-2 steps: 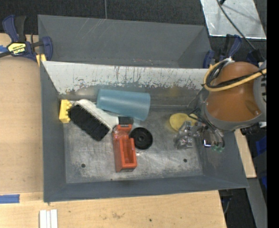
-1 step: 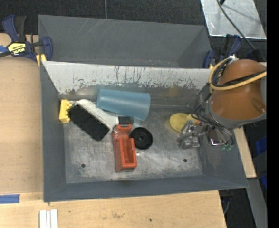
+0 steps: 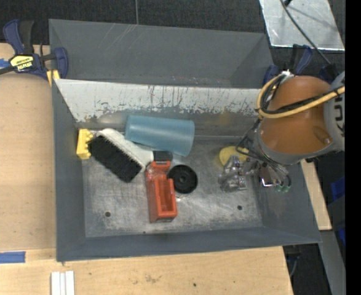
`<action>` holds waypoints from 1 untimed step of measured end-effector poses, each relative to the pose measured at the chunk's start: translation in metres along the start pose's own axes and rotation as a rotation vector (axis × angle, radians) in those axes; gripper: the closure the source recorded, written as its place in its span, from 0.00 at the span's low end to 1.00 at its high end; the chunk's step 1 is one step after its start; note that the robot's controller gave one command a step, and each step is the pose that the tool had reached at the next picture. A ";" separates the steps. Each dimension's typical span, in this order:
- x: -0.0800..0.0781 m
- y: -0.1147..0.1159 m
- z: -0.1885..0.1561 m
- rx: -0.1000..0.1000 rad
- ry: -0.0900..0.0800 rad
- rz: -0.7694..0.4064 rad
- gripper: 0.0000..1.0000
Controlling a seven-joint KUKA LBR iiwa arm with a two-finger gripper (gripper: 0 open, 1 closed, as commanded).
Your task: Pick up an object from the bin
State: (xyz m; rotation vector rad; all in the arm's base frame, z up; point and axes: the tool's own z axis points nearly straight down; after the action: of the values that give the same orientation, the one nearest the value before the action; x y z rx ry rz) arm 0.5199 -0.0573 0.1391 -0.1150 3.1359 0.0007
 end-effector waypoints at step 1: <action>0.003 0.003 0.001 0.000 0.003 0.153 0.00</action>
Offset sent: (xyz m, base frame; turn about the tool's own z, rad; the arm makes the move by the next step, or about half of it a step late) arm 0.0000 0.0000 0.0000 0.0000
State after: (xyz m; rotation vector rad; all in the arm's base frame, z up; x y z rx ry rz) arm 0.5162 -0.0549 0.1384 0.1255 3.1384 0.0005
